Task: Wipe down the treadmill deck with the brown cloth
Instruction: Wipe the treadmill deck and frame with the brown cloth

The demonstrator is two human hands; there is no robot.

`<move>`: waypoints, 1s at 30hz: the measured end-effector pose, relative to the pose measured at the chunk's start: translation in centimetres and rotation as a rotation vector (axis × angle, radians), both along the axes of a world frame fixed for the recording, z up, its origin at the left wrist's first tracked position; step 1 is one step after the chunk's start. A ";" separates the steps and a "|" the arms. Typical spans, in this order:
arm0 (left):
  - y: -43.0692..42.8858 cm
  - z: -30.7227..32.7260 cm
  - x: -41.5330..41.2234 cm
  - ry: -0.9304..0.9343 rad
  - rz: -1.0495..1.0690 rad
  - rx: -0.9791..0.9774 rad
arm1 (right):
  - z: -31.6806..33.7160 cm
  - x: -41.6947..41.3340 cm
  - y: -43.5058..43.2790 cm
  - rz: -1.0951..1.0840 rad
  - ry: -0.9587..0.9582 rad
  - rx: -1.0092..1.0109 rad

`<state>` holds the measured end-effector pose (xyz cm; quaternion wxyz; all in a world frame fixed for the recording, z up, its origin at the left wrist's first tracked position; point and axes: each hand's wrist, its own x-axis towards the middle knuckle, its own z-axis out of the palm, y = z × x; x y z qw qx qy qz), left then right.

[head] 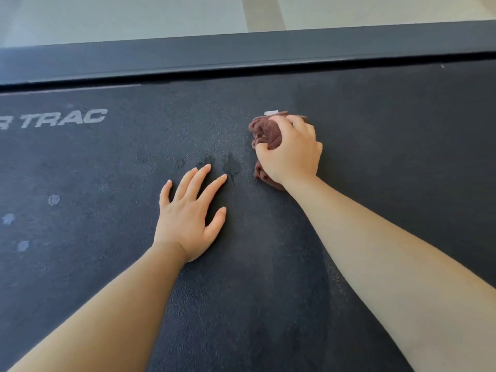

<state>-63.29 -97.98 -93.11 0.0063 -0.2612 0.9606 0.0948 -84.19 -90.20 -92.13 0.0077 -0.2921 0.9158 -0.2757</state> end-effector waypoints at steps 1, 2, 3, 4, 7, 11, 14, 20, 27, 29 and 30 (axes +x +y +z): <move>0.0 0.0 0.0 0.001 -0.001 0.005 | 0.0 -0.9 -1.1 -0.014 -0.003 -0.007; 0.0 0.0 0.0 0.006 -0.001 0.011 | 0.0 -1.9 -2.2 -0.021 -0.007 -0.008; 0.0 0.0 0.0 0.012 -0.001 0.015 | 0.0 -2.8 -3.3 -0.024 -0.013 -0.006; 0.0 -0.1 0.0 0.018 -0.001 0.017 | 0.0 -3.9 -4.3 -0.025 -0.019 -0.005; -0.2 -0.4 0.0 0.029 0.001 0.020 | 0.3 -6.8 -7.0 -0.026 -0.033 0.001; -0.4 -0.4 -0.1 0.035 -0.004 0.023 | 0.6 -8.1 -8.5 -0.014 -0.033 0.021; -0.4 -0.4 -0.1 0.032 -0.004 0.018 | 0.6 -6.5 -6.9 0.025 -0.040 0.042; -0.6 -0.6 0.0 0.024 -0.017 0.006 | 0.4 3.5 1.5 0.127 -0.035 0.063; -0.9 0.1 0.3 0.079 -0.031 0.087 | 0.3 14.0 9.9 0.116 -0.029 0.101; -2.2 0.5 0.3 0.149 0.016 0.079 | 0.3 13.5 9.3 0.098 -0.034 0.103; -3.0 0.5 0.3 0.153 0.056 0.059 | 0.4 12.9 8.6 0.091 -0.043 0.099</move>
